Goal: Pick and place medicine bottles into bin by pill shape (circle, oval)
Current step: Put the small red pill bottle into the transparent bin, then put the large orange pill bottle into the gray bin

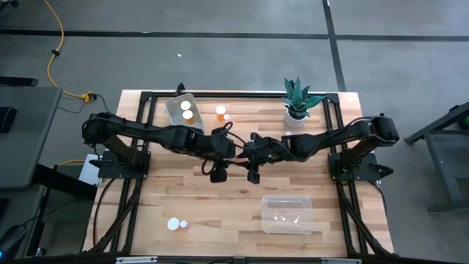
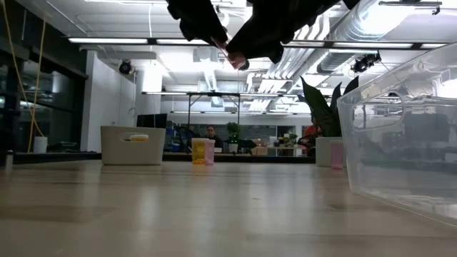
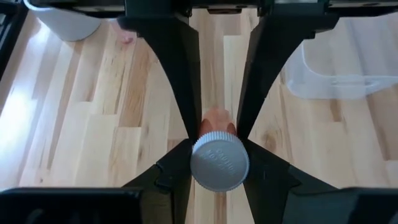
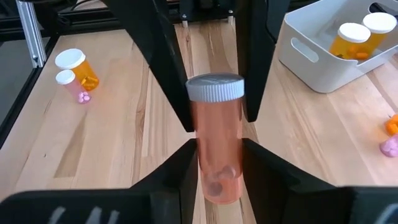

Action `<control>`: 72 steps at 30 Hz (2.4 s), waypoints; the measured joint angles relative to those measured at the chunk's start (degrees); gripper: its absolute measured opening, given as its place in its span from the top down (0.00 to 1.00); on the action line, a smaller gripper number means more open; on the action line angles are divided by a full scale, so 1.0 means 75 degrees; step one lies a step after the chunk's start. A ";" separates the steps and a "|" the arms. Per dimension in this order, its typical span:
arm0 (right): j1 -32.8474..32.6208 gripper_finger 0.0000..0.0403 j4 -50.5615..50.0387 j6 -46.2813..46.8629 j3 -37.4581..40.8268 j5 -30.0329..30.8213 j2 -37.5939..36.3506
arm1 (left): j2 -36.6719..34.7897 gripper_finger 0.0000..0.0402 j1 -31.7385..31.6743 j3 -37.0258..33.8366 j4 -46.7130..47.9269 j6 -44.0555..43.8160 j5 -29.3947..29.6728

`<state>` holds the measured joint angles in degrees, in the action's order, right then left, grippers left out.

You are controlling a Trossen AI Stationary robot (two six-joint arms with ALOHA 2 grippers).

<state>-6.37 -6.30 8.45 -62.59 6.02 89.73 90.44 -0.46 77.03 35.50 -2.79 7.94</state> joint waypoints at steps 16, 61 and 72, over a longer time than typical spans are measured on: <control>0.0414 0.74 -0.1636 -0.0261 0.0009 0.0105 -0.0927 | -0.0572 0.49 -0.0375 0.0000 -0.0208 -0.0120 -0.1129; -0.3243 0.67 -0.3761 0.4351 0.0656 -0.1580 0.0872 | -0.4101 0.46 -0.0261 -0.4397 -0.5591 -0.2809 -0.0565; -0.3220 0.41 -0.4955 0.3278 -0.0250 -0.1636 0.0281 | -0.4101 0.46 -0.0261 -0.4396 -0.5576 -0.2799 -0.0568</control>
<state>-30.52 -43.46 33.04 -64.46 -6.25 91.84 59.68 -2.42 44.07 -6.32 -23.78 3.68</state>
